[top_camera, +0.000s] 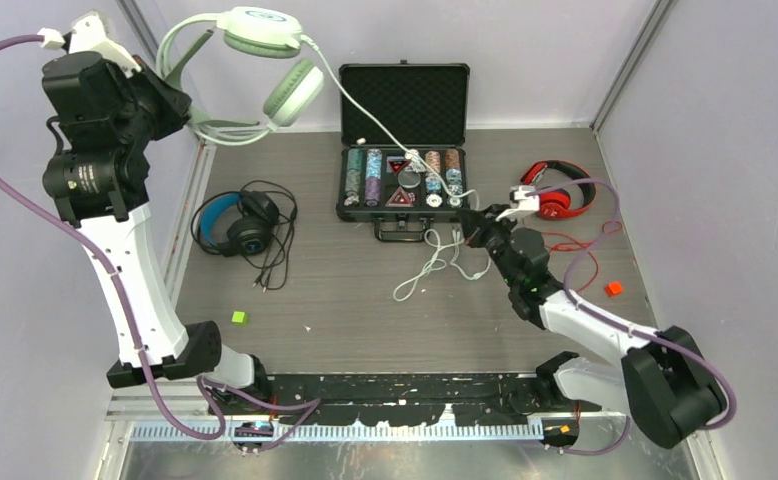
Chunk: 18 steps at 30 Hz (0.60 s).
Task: Wrap the headphones
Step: Wrap the headphones cable around the headphones.
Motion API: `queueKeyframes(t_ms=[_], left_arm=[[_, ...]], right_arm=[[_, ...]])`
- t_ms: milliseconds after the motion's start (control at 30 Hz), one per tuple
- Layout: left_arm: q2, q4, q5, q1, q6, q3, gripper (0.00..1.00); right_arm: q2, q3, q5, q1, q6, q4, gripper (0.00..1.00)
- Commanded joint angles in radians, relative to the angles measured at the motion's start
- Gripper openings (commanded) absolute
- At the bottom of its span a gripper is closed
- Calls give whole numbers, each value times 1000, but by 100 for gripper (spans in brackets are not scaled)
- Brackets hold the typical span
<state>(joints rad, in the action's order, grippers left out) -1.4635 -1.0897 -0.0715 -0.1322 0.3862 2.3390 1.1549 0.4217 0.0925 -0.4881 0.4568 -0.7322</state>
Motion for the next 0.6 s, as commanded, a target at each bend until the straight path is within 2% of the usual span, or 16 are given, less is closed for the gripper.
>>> queueKeyframes(t_ms=[0, 67, 167, 367, 500, 567], left_arm=[[24, 142, -79, -62, 90, 26, 0], [25, 151, -101, -75, 102, 18, 0], [34, 197, -196, -80, 118, -20, 0], [63, 417, -609, -79, 218, -186, 0], [72, 581, -810, -79, 381, -329, 0], [71, 640, -860, -76, 429, -394, 0]], right_arm=[[-73, 6, 278, 59, 60, 250, 0], [-74, 6, 259, 99, 88, 287, 0], [-52, 14, 173, 133, 93, 254, 1], [88, 134, 81, 141, 45, 263, 0], [146, 193, 25, 152, 28, 214, 1], [157, 214, -24, 153, 16, 177, 0]])
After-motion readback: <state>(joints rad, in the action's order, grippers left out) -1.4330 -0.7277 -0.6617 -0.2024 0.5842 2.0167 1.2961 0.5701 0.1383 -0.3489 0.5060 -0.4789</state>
